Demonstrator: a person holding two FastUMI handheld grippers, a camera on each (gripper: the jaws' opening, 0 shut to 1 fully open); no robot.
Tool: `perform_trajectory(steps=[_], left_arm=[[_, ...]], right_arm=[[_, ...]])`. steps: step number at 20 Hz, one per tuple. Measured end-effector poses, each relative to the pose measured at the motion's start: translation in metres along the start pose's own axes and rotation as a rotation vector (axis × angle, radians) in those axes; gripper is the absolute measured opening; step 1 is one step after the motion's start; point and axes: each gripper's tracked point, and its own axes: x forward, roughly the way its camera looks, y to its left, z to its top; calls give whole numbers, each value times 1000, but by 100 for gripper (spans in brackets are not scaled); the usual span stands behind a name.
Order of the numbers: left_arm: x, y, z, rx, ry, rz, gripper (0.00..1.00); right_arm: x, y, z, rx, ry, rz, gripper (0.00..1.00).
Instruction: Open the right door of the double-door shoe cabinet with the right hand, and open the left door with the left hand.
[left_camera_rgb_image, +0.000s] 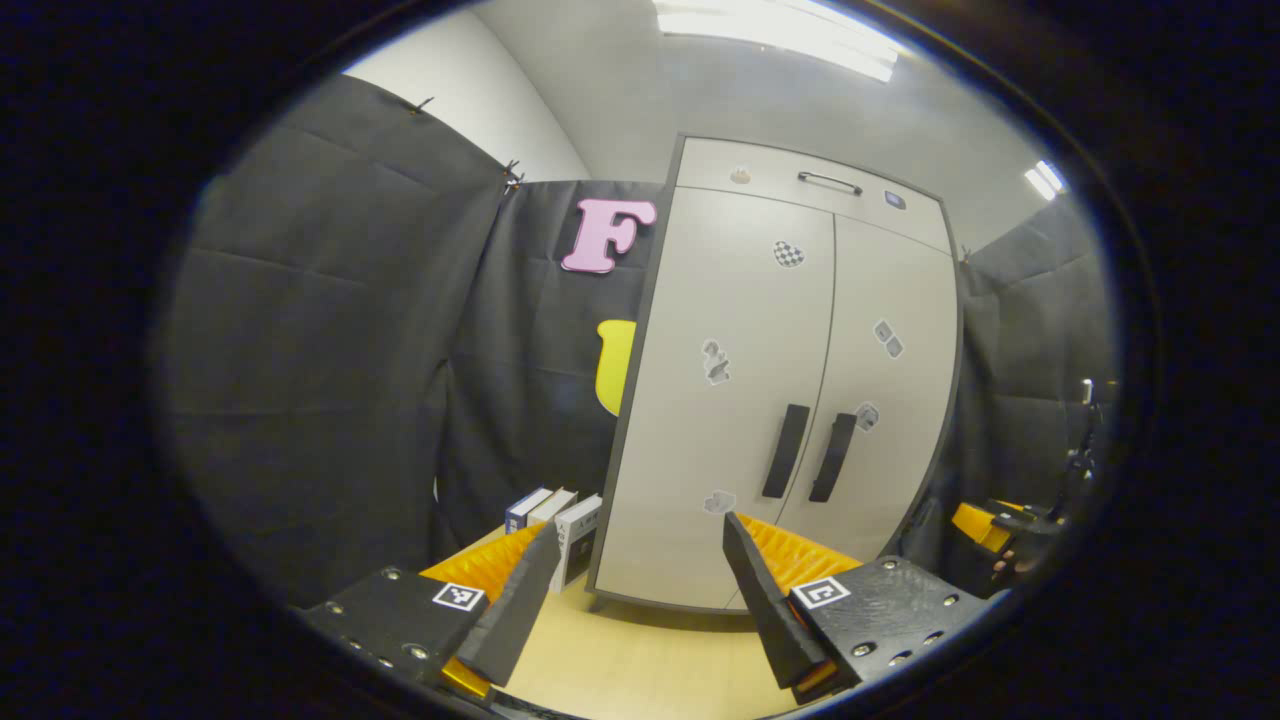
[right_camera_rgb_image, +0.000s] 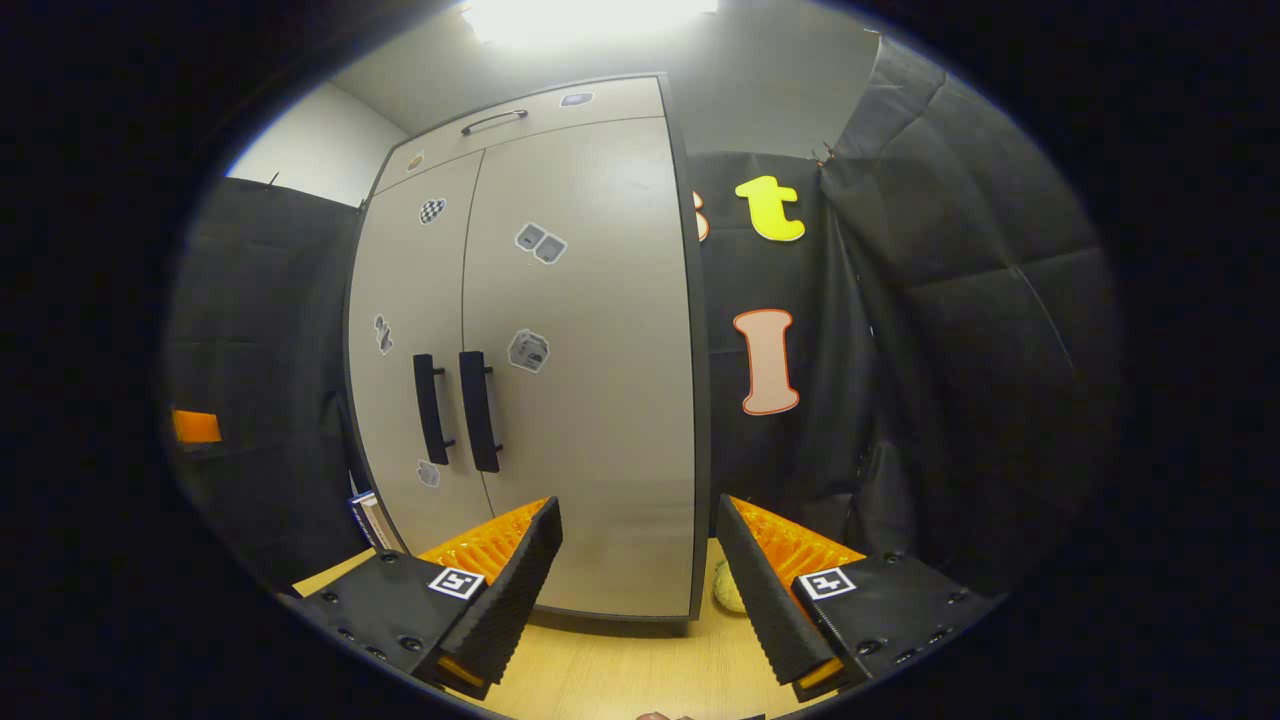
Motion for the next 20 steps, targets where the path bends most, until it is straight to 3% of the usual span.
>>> perform_trajectory(steps=[4, 7, 8, 10, 16, 20], left_arm=[[-2, -16, -10, 16, 25, -21, 95], [4, -13, -24, 62, 42, -27, 94], [8, -12, -27, 57, 45, -40, 96], [27, -9, -37, 5, 75, -76, 95], [60, 24, -36, 43, 74, -98, 95], [67, 41, -44, 28, 74, -134, 96]], right_arm=[[2, -9, -20, 69, 45, 2, 98], [-11, -18, -33, 99, 68, -53, 98], [-14, -21, -39, 101, 84, -74, 92], [-20, -18, -39, 104, 113, -112, 98], [-4, 34, 13, 88, 14, -109, 98], [20, 81, 41, 59, -30, -64, 98]])
